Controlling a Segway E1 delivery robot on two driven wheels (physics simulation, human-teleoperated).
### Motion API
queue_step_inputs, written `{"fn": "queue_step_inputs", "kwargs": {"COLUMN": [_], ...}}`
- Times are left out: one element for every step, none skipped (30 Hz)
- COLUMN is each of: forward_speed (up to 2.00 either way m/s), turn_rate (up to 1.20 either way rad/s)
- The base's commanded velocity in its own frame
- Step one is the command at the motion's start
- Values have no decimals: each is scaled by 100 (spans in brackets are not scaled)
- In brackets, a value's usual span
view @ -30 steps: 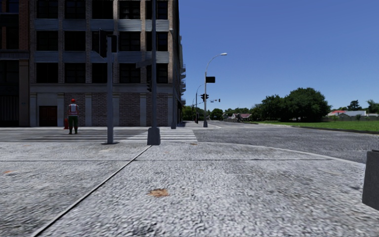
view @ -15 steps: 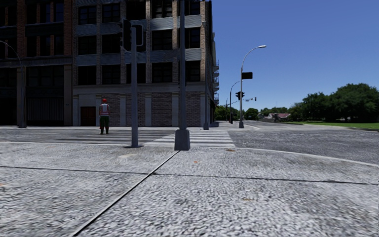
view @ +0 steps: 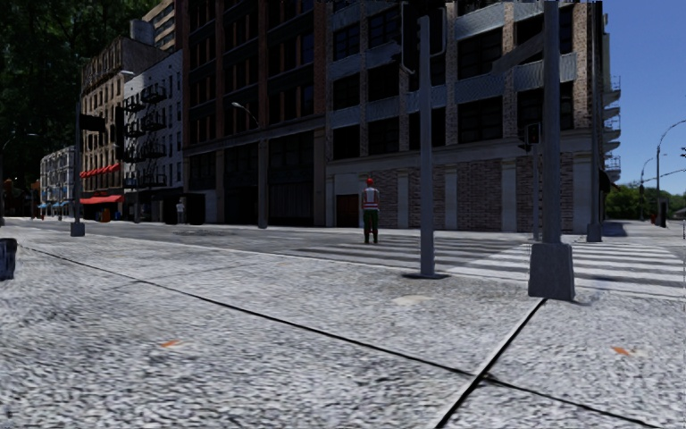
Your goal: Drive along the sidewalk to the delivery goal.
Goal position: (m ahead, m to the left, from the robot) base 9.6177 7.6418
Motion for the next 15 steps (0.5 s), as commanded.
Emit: {"fn": "queue_step_inputs", "kwargs": {"forward_speed": [200,200,200,200,200,200,200,200,200,200,200,200,200,200,200], "turn_rate": [120,120,120,120,120,120,120,120,120,120,120,120,81,28,28]}}
